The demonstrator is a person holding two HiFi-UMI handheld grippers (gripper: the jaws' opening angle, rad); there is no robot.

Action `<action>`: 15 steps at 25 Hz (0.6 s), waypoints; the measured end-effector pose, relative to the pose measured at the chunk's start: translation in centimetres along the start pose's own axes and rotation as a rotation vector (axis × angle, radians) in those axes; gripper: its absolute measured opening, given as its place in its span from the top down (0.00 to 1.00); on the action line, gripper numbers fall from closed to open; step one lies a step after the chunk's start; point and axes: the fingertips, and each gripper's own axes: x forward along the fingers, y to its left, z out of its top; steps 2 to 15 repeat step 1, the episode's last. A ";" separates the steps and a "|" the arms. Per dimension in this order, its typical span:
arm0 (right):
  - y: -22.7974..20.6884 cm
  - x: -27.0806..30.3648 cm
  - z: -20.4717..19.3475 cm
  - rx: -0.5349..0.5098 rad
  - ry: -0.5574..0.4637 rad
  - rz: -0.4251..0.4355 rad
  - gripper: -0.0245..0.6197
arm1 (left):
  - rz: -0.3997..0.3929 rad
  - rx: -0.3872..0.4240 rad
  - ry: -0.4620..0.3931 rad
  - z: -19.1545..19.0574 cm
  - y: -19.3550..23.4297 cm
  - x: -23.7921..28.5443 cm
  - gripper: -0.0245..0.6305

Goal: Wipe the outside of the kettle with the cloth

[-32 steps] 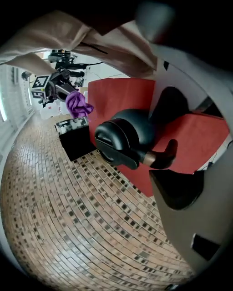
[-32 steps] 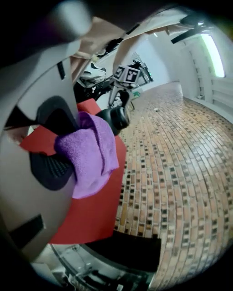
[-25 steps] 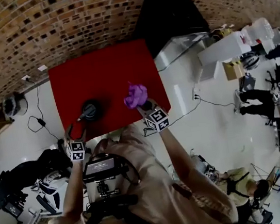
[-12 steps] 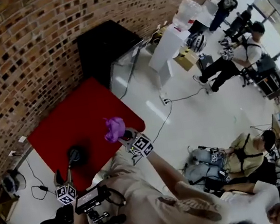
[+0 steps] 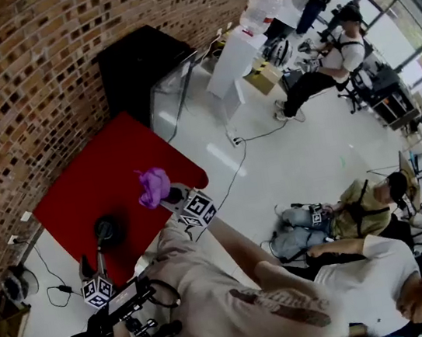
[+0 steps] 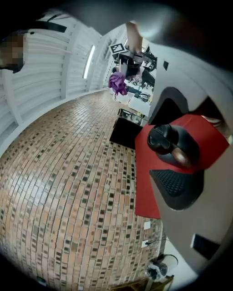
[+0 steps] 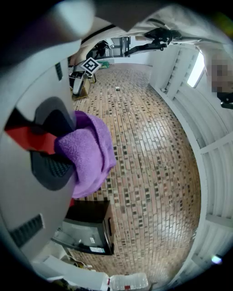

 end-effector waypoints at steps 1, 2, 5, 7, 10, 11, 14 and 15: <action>0.4 0.7 0.4 -0.007 -0.005 0.013 0.80 | 0.005 -0.010 -0.005 0.1 0.1 -0.2 0.49; 0.4 0.7 0.4 -0.007 -0.005 0.013 0.80 | 0.005 -0.010 -0.005 0.1 0.1 -0.2 0.49; 0.4 0.7 0.4 -0.007 -0.005 0.013 0.80 | 0.005 -0.010 -0.005 0.1 0.1 -0.2 0.49; 0.4 0.7 0.4 -0.007 -0.005 0.013 0.80 | 0.005 -0.010 -0.005 0.1 0.1 -0.2 0.49; 0.4 0.7 0.4 -0.007 -0.005 0.013 0.80 | 0.005 -0.010 -0.005 0.1 0.1 -0.2 0.49; 0.4 0.7 0.4 -0.007 -0.005 0.013 0.80 | 0.005 -0.010 -0.005 0.1 0.1 -0.2 0.49; 0.4 0.7 0.4 -0.007 -0.005 0.013 0.80 | 0.005 -0.010 -0.005 0.1 0.1 -0.2 0.49; 0.4 0.7 0.4 -0.007 -0.005 0.013 0.80 | 0.005 -0.010 -0.005 0.1 0.1 -0.2 0.49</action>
